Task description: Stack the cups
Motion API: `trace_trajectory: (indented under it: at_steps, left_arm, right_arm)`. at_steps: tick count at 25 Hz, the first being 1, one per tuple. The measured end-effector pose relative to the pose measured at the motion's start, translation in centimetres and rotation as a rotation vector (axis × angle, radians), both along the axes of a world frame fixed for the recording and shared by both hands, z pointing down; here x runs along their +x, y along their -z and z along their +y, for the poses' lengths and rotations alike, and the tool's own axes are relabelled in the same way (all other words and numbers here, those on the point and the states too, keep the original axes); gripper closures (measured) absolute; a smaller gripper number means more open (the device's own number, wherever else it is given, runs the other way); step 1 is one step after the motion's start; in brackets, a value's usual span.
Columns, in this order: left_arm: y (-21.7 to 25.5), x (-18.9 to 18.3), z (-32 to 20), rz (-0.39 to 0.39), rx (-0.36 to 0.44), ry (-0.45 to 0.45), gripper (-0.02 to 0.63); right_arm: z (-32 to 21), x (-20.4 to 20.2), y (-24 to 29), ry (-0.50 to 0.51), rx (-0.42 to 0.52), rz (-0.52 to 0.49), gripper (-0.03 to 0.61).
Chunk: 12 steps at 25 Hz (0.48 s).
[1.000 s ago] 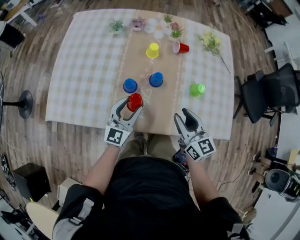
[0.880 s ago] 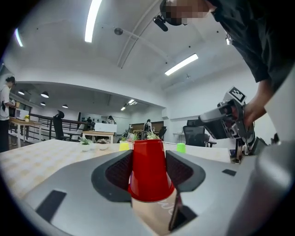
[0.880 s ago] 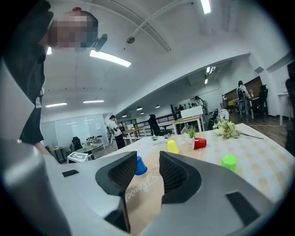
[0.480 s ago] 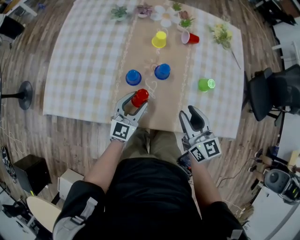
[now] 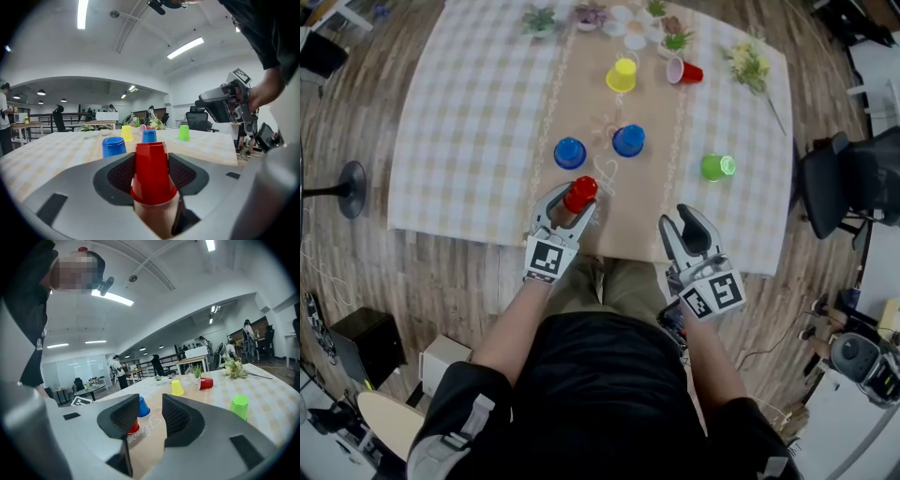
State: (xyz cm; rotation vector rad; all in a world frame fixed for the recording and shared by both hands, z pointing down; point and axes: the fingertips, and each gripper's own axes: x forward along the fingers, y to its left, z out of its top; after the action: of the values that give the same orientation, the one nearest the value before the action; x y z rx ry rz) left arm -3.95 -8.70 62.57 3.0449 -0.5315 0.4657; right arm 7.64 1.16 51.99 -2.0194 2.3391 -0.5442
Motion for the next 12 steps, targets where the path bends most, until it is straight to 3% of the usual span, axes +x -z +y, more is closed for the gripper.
trace_trajectory:
  at_steps: [5,12]
  left_arm:
    - [-0.4,-1.0,-0.2,-0.060,-0.068,0.033,0.397]
    - [-1.1,-1.7,0.3,-0.116,-0.091,0.021,0.397]
  right_arm:
    - [-0.6,-0.3,0.1,0.012,0.005,0.000,0.416]
    - [-1.1,-0.9,0.1,0.028,0.008,0.000,0.416]
